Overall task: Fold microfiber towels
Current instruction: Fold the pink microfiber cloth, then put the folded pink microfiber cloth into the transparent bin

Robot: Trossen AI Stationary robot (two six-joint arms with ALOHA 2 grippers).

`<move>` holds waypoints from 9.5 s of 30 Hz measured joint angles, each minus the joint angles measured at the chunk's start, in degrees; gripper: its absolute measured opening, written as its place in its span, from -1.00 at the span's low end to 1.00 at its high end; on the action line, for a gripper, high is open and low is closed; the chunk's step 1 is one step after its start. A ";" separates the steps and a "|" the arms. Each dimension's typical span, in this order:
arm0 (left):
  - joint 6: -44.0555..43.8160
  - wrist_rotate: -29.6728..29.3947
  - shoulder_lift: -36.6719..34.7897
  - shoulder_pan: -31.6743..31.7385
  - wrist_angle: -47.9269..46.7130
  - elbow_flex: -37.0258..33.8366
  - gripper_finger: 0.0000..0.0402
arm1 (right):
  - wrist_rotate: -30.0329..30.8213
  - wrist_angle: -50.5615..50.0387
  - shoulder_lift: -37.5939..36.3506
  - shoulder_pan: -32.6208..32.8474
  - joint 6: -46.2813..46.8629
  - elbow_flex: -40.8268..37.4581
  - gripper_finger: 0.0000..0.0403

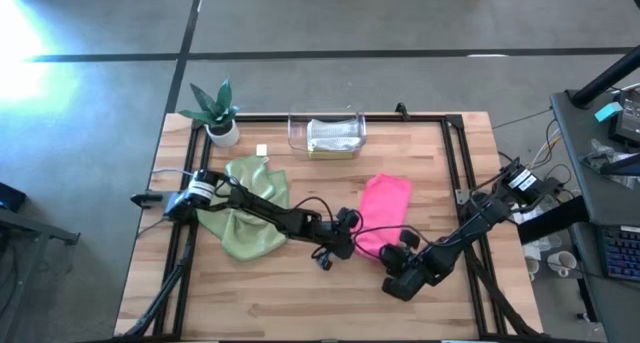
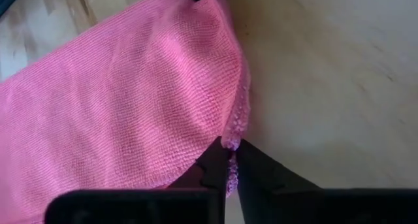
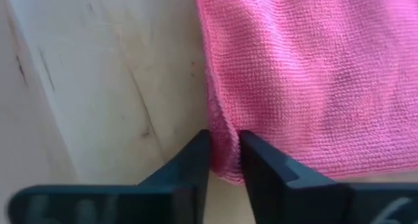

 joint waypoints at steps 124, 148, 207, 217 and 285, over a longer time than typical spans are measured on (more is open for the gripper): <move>-7.59 0.39 -4.21 6.52 -3.20 3.54 -0.37 | -3.61 -50.63 -12.48 -13.97 35.22 17.89 -0.42; -18.19 7.64 2.15 9.33 -2.46 2.69 -0.94 | -3.83 -49.02 -12.26 -12.86 32.46 15.79 -0.46; -38.94 5.85 -23.95 6.65 -18.50 2.99 -0.32 | 2.02 -41.81 -22.41 -8.26 -5.41 13.45 -0.46; -32.84 -3.83 -32.28 3.27 -29.00 2.93 -0.32 | 2.59 -41.53 -24.24 -7.11 -13.38 12.53 -0.45; -31.62 -19.30 -20.58 4.91 -14.12 -8.39 -0.32 | -13.93 1.61 -15.38 -21.99 -28.80 0.72 -0.96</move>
